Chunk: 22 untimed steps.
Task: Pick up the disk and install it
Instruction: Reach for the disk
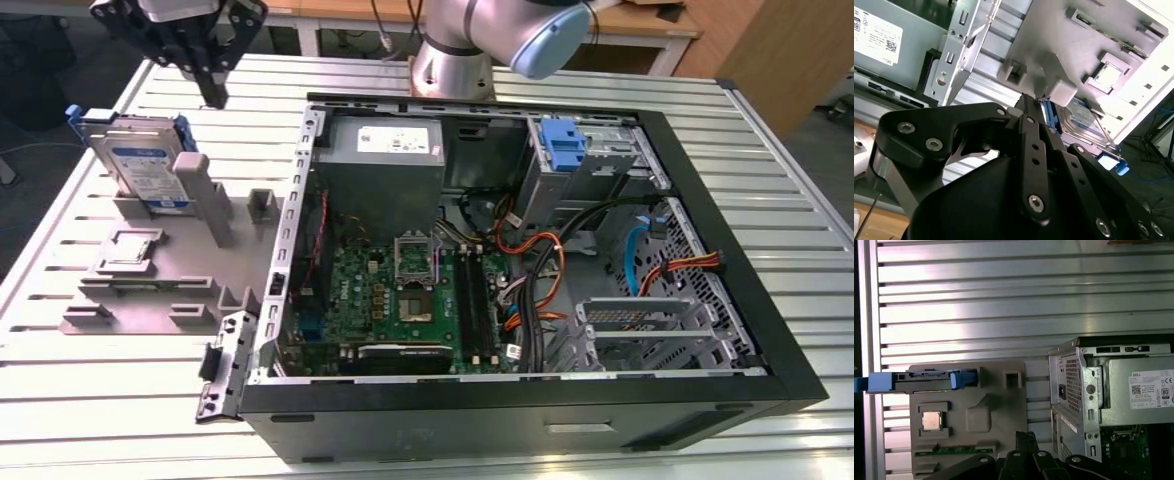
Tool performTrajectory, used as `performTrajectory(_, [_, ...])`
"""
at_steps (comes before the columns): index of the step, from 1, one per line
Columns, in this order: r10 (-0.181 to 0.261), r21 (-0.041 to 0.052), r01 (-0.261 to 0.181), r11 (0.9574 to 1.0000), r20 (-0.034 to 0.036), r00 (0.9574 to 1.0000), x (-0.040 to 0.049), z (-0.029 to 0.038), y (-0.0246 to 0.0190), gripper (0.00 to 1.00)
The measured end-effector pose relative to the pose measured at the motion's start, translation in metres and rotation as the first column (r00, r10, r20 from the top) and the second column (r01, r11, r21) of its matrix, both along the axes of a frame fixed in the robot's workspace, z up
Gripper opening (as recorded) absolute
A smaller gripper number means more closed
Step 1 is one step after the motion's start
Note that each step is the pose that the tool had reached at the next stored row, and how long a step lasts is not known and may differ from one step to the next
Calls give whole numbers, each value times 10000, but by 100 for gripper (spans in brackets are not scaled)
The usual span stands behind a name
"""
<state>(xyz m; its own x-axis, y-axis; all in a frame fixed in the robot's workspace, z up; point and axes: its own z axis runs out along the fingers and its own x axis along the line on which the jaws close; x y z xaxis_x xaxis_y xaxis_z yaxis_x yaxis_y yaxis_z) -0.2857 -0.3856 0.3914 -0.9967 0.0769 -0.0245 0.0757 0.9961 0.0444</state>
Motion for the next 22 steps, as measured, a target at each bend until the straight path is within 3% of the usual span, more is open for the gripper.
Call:
performTrajectory(9, [-1,0,1,10000,0,10000,-140,0,3,10])
performTrajectory(17, [-14,0,14,10000,-4,10000,-226,-5,88,10])
performTrajectory(19, [-15,0,15,10000,-55,10000,-231,-12,97,10])
performTrajectory(22, [-13,0,13,10000,-68,10000,-232,-13,97,10])
